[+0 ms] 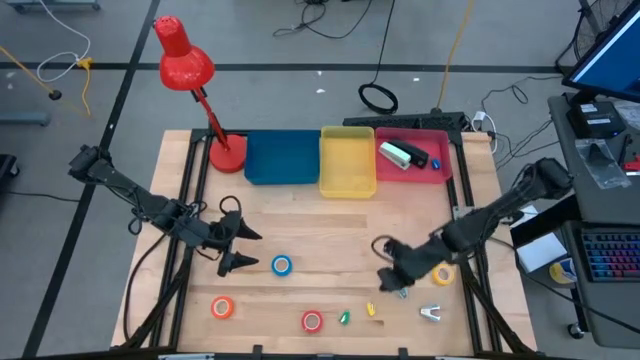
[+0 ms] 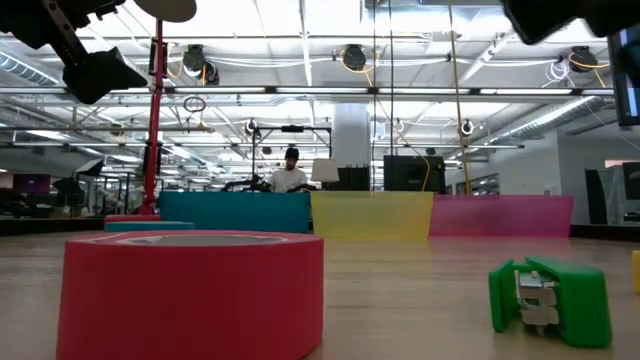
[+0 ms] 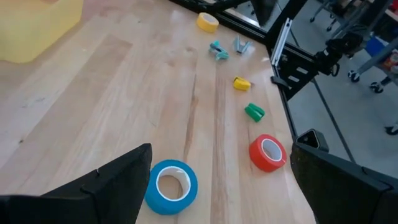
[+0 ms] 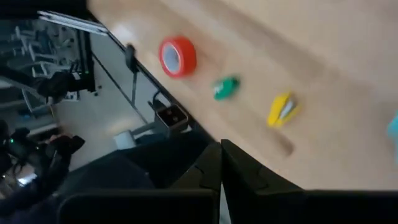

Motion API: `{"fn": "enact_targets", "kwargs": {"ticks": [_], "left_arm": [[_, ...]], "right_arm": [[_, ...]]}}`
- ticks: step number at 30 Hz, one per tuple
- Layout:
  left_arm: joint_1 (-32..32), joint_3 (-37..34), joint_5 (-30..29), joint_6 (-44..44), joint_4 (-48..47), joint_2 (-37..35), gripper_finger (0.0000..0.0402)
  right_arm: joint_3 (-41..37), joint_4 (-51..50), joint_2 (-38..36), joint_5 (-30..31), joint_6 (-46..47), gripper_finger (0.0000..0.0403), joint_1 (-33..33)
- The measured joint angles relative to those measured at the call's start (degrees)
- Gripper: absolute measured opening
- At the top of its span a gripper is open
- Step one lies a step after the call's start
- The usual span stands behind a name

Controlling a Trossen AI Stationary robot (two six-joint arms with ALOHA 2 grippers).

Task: Pick and place Stapler, Stapler remover, tape
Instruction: Put the yellow stapler into the pink bin

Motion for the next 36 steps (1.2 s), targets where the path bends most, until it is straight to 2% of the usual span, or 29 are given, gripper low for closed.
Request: {"fn": "enact_targets", "kwargs": {"ticks": [6,10,14,19,26,32,36], "left_arm": [[0.02,0.00,-0.37,-0.02,-0.26,0.00,0.0379],[0.02,0.00,-0.40,-0.35,-0.25,0.00,0.0379],[0.02,0.00,-0.41,-1.05,-0.24,0.00,0.0379],[0.00,0.00,-0.41,-1.57,-0.22,0.00,0.0379],[0.00,0.00,-0.40,-1.91,-0.17,0.00,0.0379],[0.00,0.00,-0.42,-2.01,-0.15,0.00,0.0379],[0.00,0.00,-0.41,-2.08,-0.13,0.00,0.0379]], "right_arm": [[0.00,2.35,5.01,0.00,16.86,0.0000,5.39],[0.00,2.33,7.45,0.02,21.37,0.0000,7.96],[0.00,2.34,8.98,0.04,18.59,0.0000,8.93],[0.00,2.65,10.29,2.36,9.58,0.0000,8.89],[0.00,7.88,10.39,11.54,8.55,0.0003,8.97],[0.11,16.92,10.39,21.14,6.30,0.0004,10.04],[3.69,15.87,10.39,24.38,3.56,0.0004,10.81]]}}
